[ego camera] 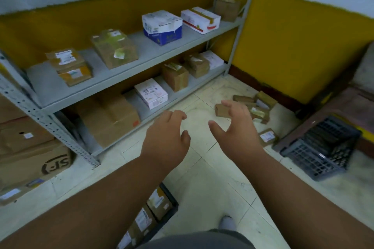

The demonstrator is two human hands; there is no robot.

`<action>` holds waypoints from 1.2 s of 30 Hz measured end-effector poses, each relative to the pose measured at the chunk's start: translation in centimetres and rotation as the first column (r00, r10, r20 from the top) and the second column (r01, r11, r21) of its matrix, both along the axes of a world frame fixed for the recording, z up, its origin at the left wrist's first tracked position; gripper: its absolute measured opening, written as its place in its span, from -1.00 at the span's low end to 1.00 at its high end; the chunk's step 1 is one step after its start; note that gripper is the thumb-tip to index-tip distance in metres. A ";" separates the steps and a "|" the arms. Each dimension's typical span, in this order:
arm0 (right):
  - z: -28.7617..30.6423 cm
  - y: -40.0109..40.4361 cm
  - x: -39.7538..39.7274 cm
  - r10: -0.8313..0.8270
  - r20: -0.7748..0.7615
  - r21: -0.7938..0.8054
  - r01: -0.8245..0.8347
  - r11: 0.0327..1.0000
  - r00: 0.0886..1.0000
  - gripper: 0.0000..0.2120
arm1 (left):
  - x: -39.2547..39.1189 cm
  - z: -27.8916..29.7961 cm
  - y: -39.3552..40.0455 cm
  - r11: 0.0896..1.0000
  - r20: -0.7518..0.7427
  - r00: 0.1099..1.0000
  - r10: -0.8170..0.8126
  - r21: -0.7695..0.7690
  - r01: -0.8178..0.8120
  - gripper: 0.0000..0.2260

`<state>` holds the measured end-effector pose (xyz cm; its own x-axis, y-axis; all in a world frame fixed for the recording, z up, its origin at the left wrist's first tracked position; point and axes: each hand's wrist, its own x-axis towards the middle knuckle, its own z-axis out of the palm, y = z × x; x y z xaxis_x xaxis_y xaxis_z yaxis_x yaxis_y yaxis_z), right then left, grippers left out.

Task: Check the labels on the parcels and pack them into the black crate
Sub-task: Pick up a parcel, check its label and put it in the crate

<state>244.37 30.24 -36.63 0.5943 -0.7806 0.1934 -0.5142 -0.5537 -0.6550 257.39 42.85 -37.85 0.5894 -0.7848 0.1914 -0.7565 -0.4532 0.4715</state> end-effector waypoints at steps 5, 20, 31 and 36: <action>-0.8 -5.5 -4.3 -0.055 -0.021 0.028 0.055 0.998 0.998 -0.41 | -3.1 -1.1 -7.4 0.999 -0.060 0.998 -0.025 -0.030 0.023 -0.68; -3.6 -24.8 -11.8 -0.219 -0.048 0.181 0.224 0.958 0.975 -0.40 | -10.4 -5.0 -26.7 0.993 -0.171 0.979 -0.114 -0.011 0.113 -0.60; -5.0 -38.5 -1.4 -0.194 -0.198 0.169 0.228 0.959 0.961 -0.34 | 2.3 -9.3 -43.6 0.969 -0.272 0.939 -0.209 0.075 0.237 -0.50; -4.3 -44.9 5.3 -0.237 -0.203 0.209 0.278 0.938 0.950 -0.40 | 10.7 -8.9 -51.4 0.943 -0.241 0.933 -0.267 0.132 0.305 -0.47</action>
